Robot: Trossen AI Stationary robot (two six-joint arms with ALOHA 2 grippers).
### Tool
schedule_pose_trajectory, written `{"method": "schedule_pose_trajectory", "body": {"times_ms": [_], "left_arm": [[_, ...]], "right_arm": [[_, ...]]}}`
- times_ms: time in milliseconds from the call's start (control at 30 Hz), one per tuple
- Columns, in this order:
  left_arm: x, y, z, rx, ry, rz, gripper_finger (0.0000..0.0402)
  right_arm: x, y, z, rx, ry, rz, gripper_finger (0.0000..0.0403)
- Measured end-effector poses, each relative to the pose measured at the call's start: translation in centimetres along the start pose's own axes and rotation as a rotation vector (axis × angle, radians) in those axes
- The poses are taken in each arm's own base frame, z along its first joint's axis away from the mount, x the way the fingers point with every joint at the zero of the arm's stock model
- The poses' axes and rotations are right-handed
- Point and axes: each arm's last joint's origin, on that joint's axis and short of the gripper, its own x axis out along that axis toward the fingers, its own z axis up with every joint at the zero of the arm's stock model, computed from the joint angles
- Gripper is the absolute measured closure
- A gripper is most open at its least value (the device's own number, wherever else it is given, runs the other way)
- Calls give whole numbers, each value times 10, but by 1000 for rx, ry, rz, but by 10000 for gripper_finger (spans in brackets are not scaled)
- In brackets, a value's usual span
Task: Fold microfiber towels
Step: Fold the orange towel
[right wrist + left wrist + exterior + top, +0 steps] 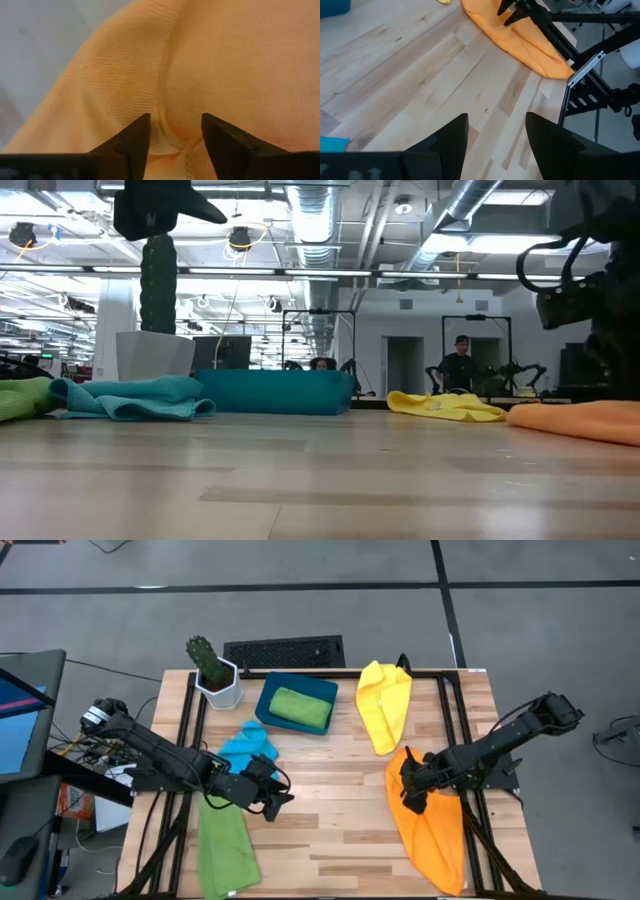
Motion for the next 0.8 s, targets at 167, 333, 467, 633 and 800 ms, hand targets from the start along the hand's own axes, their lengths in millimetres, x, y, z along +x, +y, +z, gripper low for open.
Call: {"method": "schedule_pose_trajectory", "body": {"times_ms": [167, 333, 467, 633, 800], "left_arm": [[0, 1, 0, 5, 1, 12, 209], [0, 2, 1, 29, -29, 32, 209], [2, 5, 6, 40, -54, 51, 209], [9, 6, 19, 63, -98, 28, 209], [24, 7, 31, 107, -104, -29, 210]], "right_arm": [[0, 2, 0, 9, 22, 41, 307], [-1, 14, 9, 40, -59, 176, 387], [-7, 27, 23, 99, -219, 301, 390], [-19, 44, 32, 98, -352, 409, 393], [-23, 72, 39, 3, -346, 438, 396]]}}
